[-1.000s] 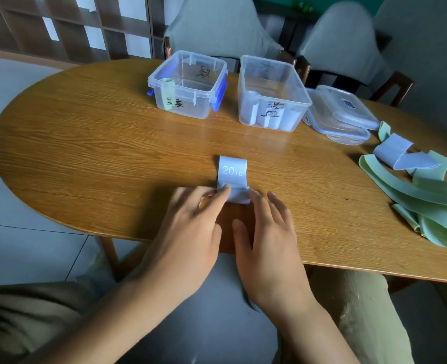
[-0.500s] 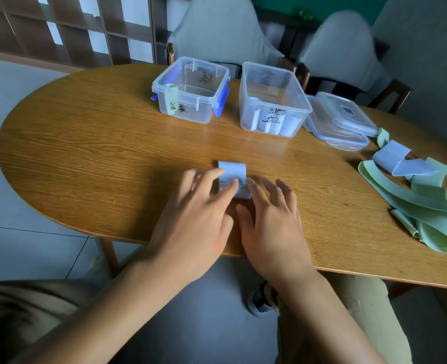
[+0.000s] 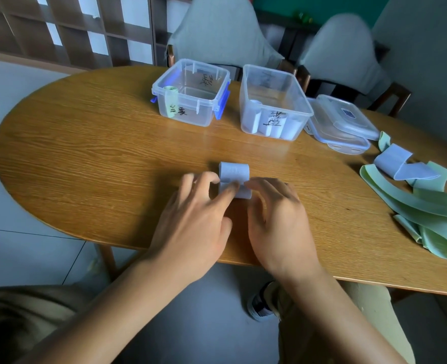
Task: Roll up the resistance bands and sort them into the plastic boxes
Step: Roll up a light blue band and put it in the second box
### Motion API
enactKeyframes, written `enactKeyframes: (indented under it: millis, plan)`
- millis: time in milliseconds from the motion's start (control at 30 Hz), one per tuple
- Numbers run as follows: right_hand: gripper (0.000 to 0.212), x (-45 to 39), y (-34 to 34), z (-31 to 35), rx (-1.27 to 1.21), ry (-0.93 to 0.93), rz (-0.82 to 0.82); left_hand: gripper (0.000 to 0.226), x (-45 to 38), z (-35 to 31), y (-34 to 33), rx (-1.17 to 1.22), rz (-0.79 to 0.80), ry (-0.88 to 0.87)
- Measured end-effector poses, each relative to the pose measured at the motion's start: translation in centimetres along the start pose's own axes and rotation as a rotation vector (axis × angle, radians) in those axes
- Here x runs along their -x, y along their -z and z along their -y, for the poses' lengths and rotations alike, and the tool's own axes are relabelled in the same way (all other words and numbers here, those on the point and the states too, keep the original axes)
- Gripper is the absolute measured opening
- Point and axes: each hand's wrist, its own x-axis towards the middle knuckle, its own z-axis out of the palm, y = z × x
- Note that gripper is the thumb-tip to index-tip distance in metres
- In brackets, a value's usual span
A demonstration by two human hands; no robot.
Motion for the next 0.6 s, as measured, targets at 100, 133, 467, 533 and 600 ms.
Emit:
enactKeyframes:
  millis: [100, 133, 467, 533, 600]
  plan:
    - [0.041, 0.7, -0.4, 0.4, -0.019, 0.036, -0.039, 0.061, -0.6, 0.5, -0.3, 0.034, -0.023, -0.01]
    - [0.043, 0.8, -0.6, 0.5, -0.007, 0.047, -0.047, 0.062, -0.7, 0.6, -0.4, 0.045, -0.033, -0.01]
    - [0.048, -0.4, -1.5, 0.5, 0.069, 0.017, -0.026, 0.059, -0.8, 0.5, -0.7, 0.356, -0.105, 0.056]
    - [0.05, -0.7, -1.7, 0.6, 0.079, 0.002, -0.013, 0.057, -0.6, 0.0, -0.5, 0.46, -0.13, 0.088]
    - [0.053, -1.1, -1.9, 0.6, 0.082, -0.029, 0.004, 0.054, -0.7, -0.4, -0.3, 0.591, -0.132, 0.139]
